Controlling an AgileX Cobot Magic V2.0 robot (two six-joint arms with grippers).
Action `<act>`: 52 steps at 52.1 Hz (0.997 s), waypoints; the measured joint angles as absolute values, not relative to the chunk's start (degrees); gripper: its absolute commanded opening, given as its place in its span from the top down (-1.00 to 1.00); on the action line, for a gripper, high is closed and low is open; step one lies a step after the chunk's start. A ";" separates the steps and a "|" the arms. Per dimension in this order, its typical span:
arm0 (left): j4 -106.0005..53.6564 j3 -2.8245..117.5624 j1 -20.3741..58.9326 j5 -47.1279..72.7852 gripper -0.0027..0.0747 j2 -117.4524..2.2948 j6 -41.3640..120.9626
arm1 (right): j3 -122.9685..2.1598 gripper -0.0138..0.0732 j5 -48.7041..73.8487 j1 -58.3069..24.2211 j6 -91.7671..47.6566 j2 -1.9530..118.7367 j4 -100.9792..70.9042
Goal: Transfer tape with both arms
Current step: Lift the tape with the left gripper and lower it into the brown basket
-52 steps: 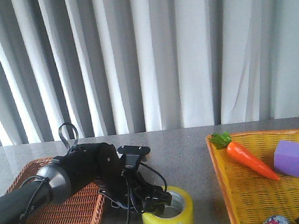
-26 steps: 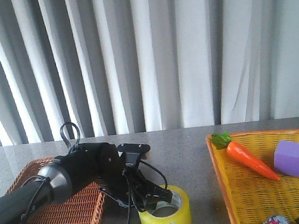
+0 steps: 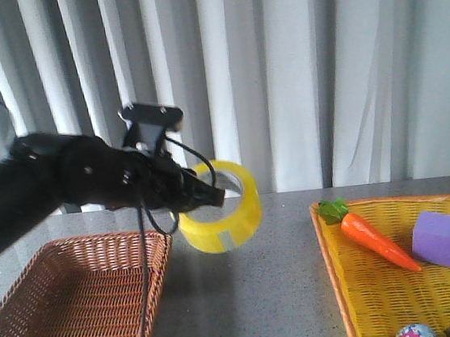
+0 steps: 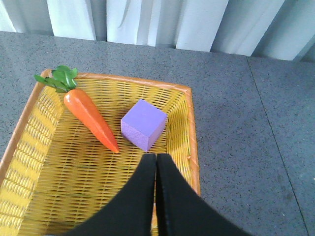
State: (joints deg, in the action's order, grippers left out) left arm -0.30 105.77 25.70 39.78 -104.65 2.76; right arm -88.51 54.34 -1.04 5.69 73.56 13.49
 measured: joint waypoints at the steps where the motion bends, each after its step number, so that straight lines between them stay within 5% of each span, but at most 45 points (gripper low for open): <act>1: 0.81 105.77 25.70 40.17 0.95 -103.29 2.76 | -88.51 0.70 54.34 -1.04 5.69 73.56 13.49; 13: 12.54 105.77 24.59 46.49 0.95 -92.95 1.37 | -88.51 0.70 54.34 -1.04 5.69 73.56 13.49; 31: 18.96 102.64 11.46 46.74 0.93 -89.57 -11.61 | -88.51 0.70 54.34 -1.04 5.69 73.56 13.49; 52: 18.30 90.30 9.79 40.69 0.92 -101.79 -12.99 | -88.51 0.70 54.34 -1.04 5.69 73.56 13.49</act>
